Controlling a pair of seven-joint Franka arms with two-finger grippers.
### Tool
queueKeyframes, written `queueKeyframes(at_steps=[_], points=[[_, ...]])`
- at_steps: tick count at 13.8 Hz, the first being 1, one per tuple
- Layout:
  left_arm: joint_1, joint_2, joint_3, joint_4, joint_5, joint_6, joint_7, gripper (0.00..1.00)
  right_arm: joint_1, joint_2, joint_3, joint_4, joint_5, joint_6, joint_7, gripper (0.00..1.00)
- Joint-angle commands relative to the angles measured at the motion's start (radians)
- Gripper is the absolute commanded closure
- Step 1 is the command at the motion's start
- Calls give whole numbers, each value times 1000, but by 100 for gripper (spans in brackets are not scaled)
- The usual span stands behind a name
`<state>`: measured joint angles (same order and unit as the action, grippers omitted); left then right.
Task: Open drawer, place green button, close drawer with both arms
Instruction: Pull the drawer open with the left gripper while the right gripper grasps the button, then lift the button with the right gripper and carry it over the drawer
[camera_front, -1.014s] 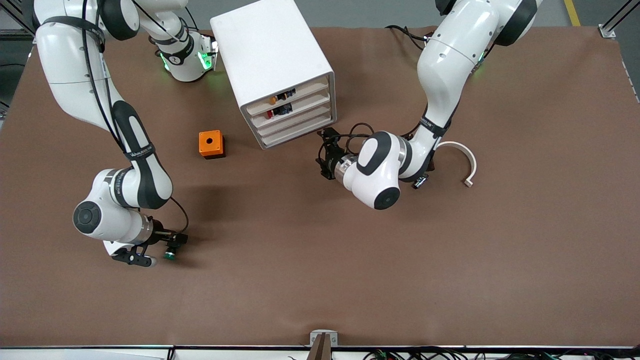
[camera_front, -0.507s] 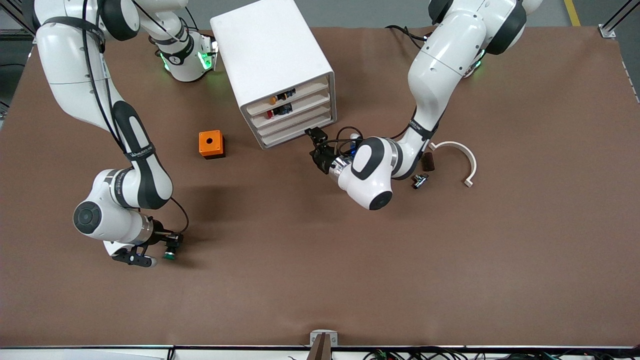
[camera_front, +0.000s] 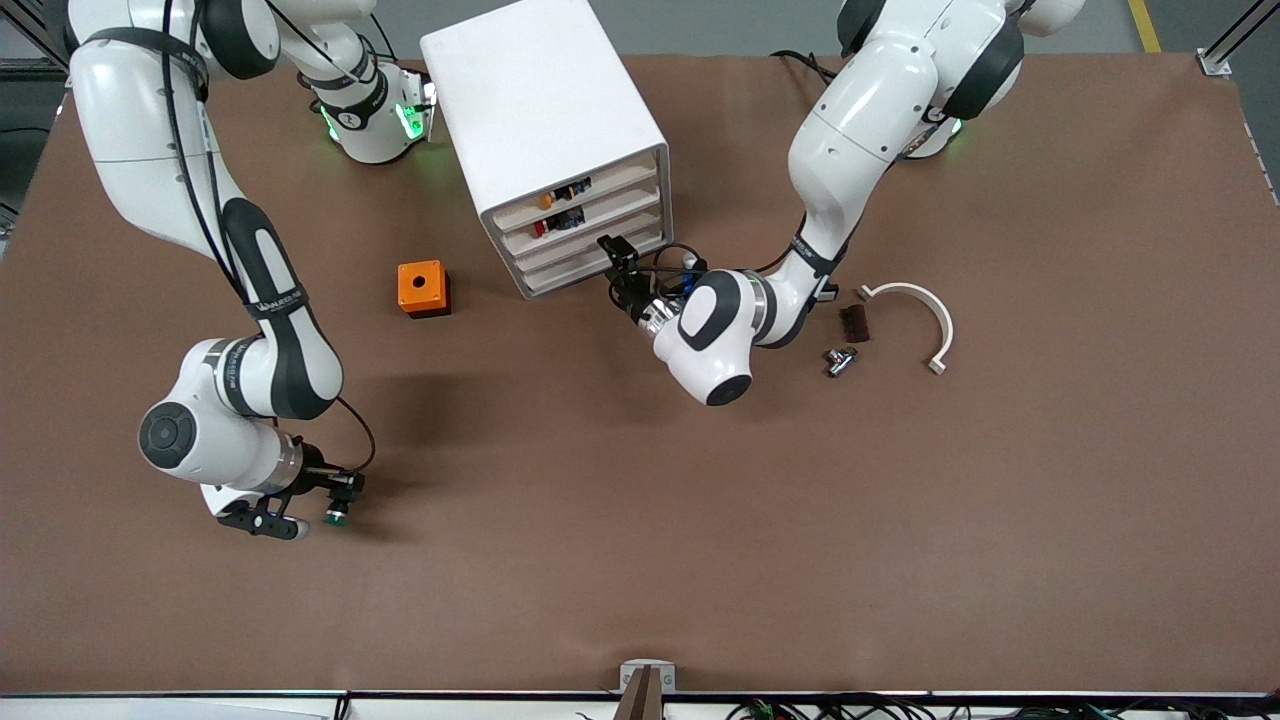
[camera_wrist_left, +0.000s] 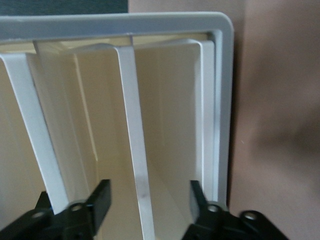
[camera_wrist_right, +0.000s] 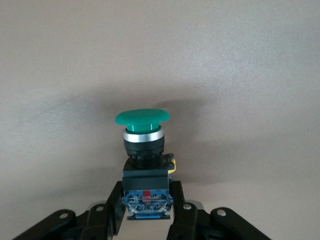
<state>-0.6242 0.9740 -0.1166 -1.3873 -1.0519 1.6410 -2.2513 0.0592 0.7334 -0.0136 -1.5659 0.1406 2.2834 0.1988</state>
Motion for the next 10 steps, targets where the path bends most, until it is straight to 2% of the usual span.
queueKeyframes(at_steps=[1,2,6,10], points=[[-6,25,2,22,-28,-35,-14,36,28,-72,1,29,16,-131,98,97],[-14,34,2,24,-31,-35,-14,43,39,-86,1,52,16,-186,150,97],[-28,48,2,22,-80,-38,-16,51,97,-159,3,89,16,-350,354,97],[-34,48,3,24,-69,-46,-13,99,171,-225,4,90,16,-452,555,97]])
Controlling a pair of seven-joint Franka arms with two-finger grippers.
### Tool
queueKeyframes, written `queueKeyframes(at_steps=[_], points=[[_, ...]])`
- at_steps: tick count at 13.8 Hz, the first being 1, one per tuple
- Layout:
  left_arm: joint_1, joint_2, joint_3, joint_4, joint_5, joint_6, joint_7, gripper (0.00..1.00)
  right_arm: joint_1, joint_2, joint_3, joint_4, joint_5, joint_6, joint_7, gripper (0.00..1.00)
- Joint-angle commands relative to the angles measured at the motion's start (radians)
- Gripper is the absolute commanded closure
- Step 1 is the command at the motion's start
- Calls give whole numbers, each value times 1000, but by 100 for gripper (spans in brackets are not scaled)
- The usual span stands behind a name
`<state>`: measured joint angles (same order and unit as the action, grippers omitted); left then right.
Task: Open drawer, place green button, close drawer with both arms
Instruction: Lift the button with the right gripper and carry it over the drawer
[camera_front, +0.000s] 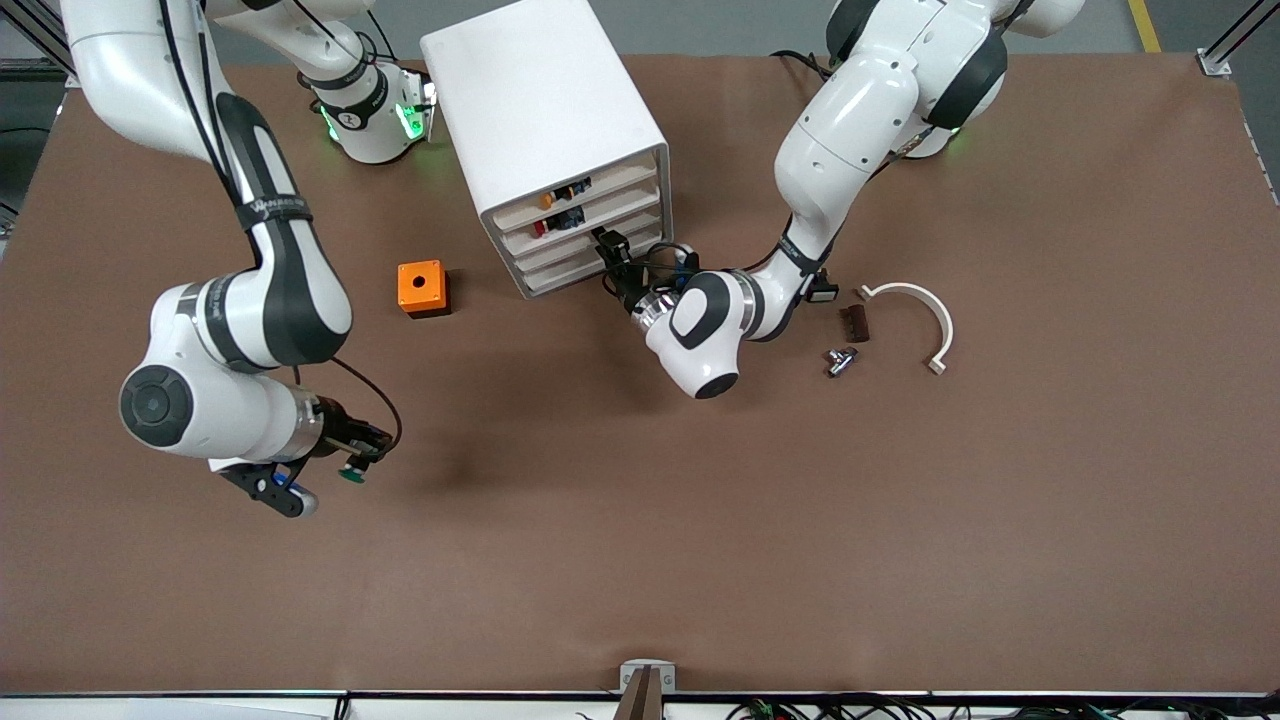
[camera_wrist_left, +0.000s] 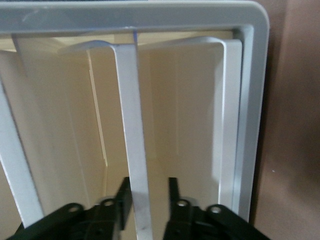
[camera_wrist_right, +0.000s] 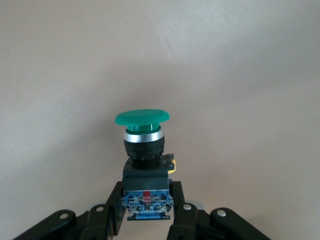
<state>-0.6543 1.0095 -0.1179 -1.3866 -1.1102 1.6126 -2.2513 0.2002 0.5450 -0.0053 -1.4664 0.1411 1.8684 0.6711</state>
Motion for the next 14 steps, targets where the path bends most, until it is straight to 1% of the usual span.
queueKeyframes(at_steps=[1,3,4,5,6,7,9,11,12,13,14], points=[[4,8,6,26,-4,-19,-14,100,51,-48,-4,-9,17,-57,140,97],[30,3,17,34,32,-55,-10,100,96,-68,-4,-11,17,-92,241,97],[63,3,17,44,33,-56,2,100,113,-80,-4,-14,18,-107,283,97],[90,4,17,57,33,-56,25,99,128,-91,-2,-15,18,-126,322,97],[111,8,17,69,33,-54,56,96,142,-99,-2,-18,26,-141,365,97],[133,9,24,84,35,-53,90,96,159,-106,-2,-22,35,-147,411,97],[154,6,47,107,33,-54,117,96,209,-112,-4,-23,35,-155,545,96],[163,6,49,130,33,-49,119,96,267,-128,-4,-49,35,-150,635,96],[163,6,55,130,33,-43,119,92,303,-140,-5,-72,34,-138,675,95],[163,6,63,129,33,-43,121,82,335,-140,-5,-83,29,-126,724,95],[163,6,64,126,33,-43,134,55,362,-137,-5,-86,28,-120,789,96]])
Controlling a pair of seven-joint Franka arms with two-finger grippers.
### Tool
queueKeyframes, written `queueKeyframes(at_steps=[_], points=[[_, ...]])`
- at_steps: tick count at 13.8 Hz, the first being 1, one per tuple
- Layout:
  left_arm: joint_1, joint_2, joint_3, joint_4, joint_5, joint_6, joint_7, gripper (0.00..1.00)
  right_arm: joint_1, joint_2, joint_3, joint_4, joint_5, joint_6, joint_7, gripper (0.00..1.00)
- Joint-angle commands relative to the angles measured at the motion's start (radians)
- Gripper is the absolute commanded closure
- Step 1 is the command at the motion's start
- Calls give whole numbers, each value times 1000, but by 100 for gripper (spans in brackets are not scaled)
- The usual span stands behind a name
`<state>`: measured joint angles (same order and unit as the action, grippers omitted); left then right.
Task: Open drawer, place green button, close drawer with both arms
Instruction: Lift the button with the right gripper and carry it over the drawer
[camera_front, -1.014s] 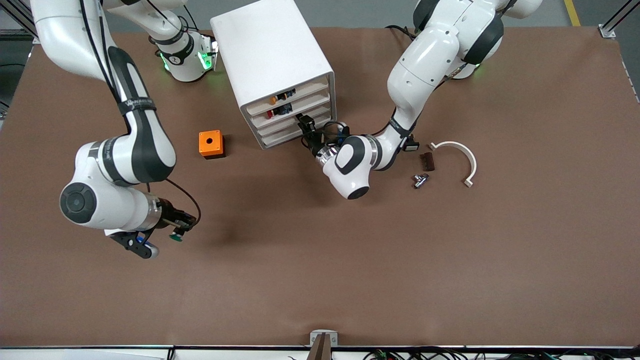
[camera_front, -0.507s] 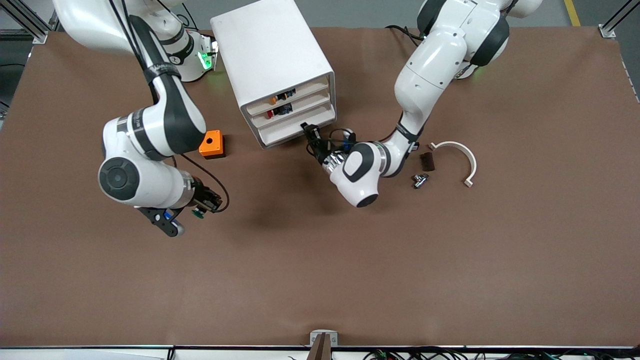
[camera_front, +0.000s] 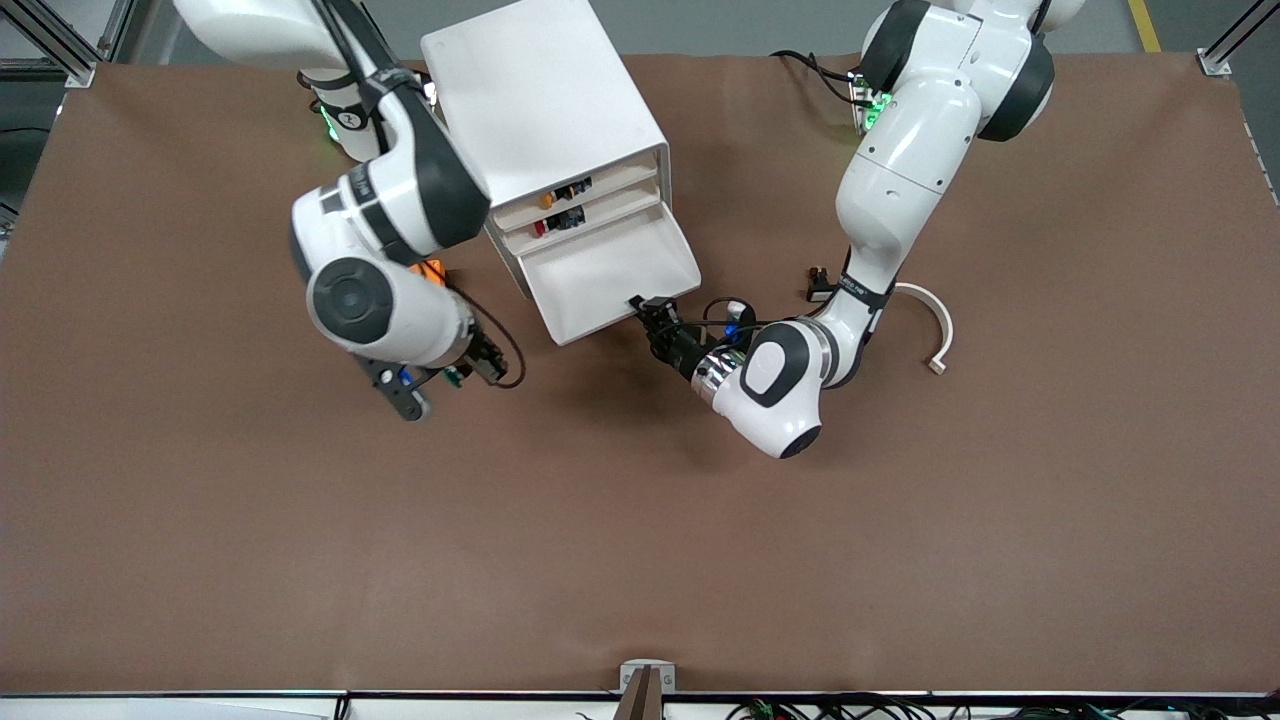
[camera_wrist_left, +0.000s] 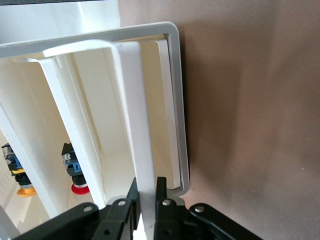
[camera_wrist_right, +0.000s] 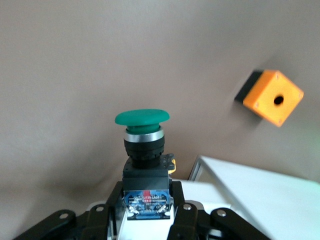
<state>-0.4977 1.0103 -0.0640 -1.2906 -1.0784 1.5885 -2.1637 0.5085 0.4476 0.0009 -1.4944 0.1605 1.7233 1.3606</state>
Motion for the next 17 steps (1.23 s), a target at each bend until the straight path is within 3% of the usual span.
queueKeyframes(at_steps=[1,2,5,13,15,17], points=[[2,5,13,30,5,-16,68,16,83,-35,-12,-63,8,35,159,96],[7,4,13,30,5,-16,77,1,106,-35,-12,-82,8,53,201,96],[50,-34,18,33,5,-16,90,1,178,-35,-12,-159,8,178,337,96],[60,-99,205,53,17,-24,268,1,317,-26,-13,-299,4,438,540,95],[59,-117,239,53,18,-24,294,1,320,-21,-13,-325,4,484,558,91],[57,-145,251,53,99,-24,323,1,334,-20,-13,-349,1,539,558,87]])
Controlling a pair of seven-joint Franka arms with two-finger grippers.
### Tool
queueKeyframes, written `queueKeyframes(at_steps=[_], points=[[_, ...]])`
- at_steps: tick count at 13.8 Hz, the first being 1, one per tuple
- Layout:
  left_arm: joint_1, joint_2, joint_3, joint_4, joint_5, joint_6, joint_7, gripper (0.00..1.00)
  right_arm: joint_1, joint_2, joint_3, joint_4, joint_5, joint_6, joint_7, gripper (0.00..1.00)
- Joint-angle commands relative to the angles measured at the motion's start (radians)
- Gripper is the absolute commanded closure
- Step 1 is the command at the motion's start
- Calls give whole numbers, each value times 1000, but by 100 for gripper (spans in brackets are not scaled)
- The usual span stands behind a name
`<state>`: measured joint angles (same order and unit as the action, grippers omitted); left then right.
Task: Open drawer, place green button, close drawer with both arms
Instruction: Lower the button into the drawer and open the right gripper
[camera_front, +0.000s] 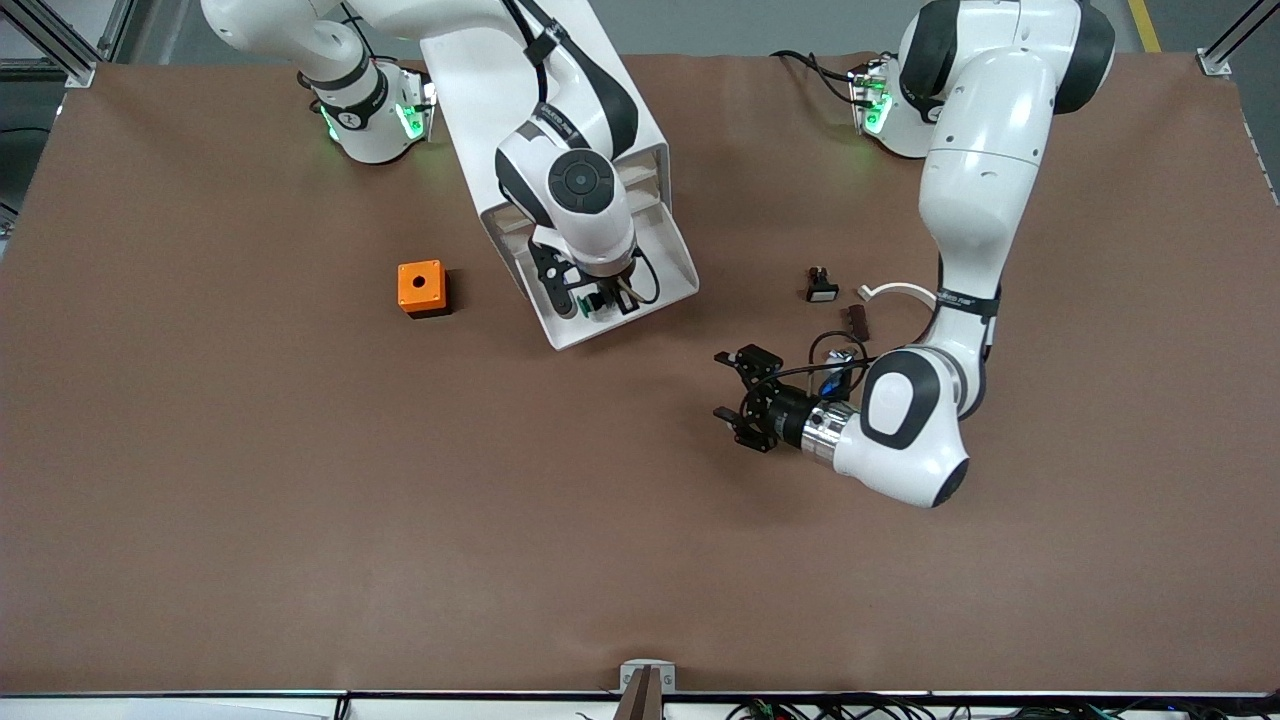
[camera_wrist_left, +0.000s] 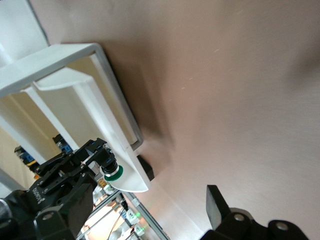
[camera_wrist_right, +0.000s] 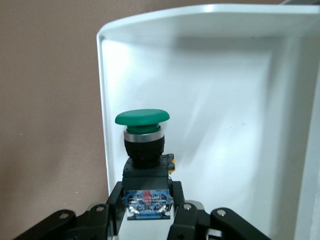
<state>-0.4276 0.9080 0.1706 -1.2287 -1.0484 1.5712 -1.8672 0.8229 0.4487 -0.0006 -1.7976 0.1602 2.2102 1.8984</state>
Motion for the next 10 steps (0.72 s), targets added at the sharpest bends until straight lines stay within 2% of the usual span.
queueKeyframes(at_steps=[1,2,3,4,5,6,8,9,10], points=[[-19,-60,18,-9,135,-7,49,1,22,-21,-12,-61,1,107,22,85],[-22,-70,17,-9,201,-7,56,1,22,-19,-12,-63,1,120,28,74],[-23,-93,15,-8,232,1,59,1,21,-19,-12,-63,1,120,30,55],[-25,-113,16,-2,240,4,72,1,18,-21,-13,-63,1,115,28,43],[-25,-145,18,9,251,3,101,1,18,-19,-13,-60,1,100,27,15],[-23,-182,18,9,280,1,147,1,21,-21,-15,-57,-5,94,25,0],[-28,-263,7,8,422,-3,238,1,-4,-30,-24,-39,-16,91,10,0],[-31,-280,4,6,477,-7,291,1,-25,-42,-35,-34,-51,68,-34,0],[-34,-287,4,6,494,-11,333,1,-56,-51,-44,-4,-71,16,-91,0]])
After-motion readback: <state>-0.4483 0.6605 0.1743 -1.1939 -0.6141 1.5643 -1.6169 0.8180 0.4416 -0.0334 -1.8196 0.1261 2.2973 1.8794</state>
